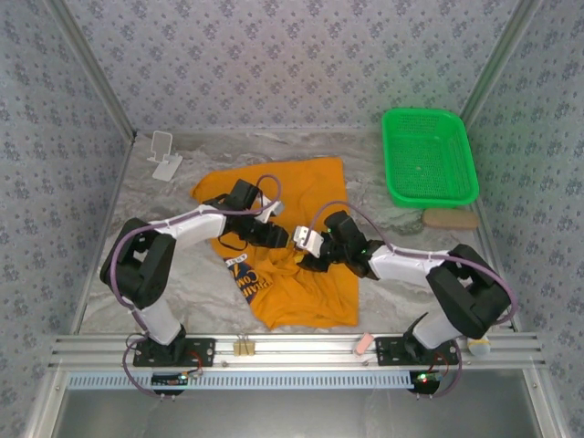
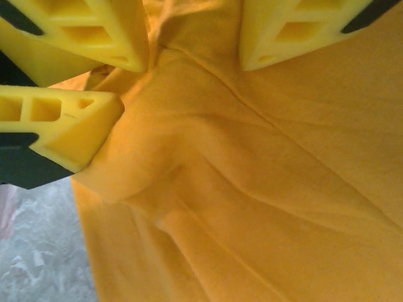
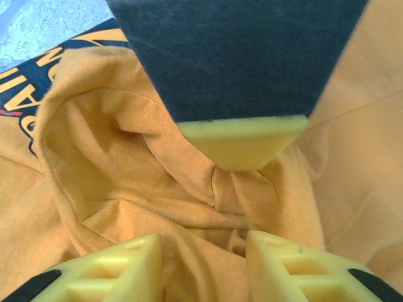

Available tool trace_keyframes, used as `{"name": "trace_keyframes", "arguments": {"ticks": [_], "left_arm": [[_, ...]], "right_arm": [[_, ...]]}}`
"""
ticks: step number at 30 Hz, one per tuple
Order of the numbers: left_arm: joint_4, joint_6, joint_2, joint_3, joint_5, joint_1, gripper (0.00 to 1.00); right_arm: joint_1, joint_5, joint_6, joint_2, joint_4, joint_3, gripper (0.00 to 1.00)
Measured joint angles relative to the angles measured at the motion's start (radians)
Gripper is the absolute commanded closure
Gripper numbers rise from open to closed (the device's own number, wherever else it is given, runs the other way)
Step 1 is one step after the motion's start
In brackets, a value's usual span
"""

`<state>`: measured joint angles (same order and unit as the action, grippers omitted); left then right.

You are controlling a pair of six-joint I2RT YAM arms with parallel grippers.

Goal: Fold the inside-out t-shirt

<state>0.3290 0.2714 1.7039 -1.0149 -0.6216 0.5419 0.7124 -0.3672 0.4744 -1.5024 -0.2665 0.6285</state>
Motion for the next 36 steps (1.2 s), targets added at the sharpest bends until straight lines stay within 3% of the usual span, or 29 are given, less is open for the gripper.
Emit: {"name": "trace_keyframes", "arguments": {"ticks": [5,10,15,17,19,23,29,36], "left_arm": [[0.009,0.002,0.000,-0.002,0.028,0.005,0.98],[0.009,0.003,-0.001,-0.012,0.028,0.004,1.00],[-0.008,0.039,-0.016,-0.016,-0.013,-0.031,1.00],[-0.043,0.076,-0.027,-0.016,-0.056,-0.061,1.00],[-0.073,0.109,-0.034,-0.016,-0.095,-0.081,1.00],[-0.102,0.168,-0.035,-0.016,-0.167,-0.078,1.00],[-0.126,0.226,-0.047,-0.009,-0.228,-0.075,1.00],[-0.169,0.281,-0.047,-0.004,-0.259,-0.075,1.00]], "right_arm": [[0.018,0.016,-0.049,-0.046,-0.060,-0.003,0.60],[0.038,0.012,-0.018,-0.061,-0.060,-0.003,0.78],[0.076,-0.052,0.124,-0.037,0.035,-0.003,0.83],[0.085,-0.074,0.160,-0.029,0.072,-0.003,0.80],[0.080,-0.074,0.153,-0.029,0.073,-0.005,0.70],[0.040,-0.030,0.016,-0.006,-0.061,-0.048,0.61],[0.047,0.122,-0.194,-0.019,-0.248,-0.048,0.56],[0.130,0.304,-0.359,-0.182,-0.388,-0.016,0.50]]}}
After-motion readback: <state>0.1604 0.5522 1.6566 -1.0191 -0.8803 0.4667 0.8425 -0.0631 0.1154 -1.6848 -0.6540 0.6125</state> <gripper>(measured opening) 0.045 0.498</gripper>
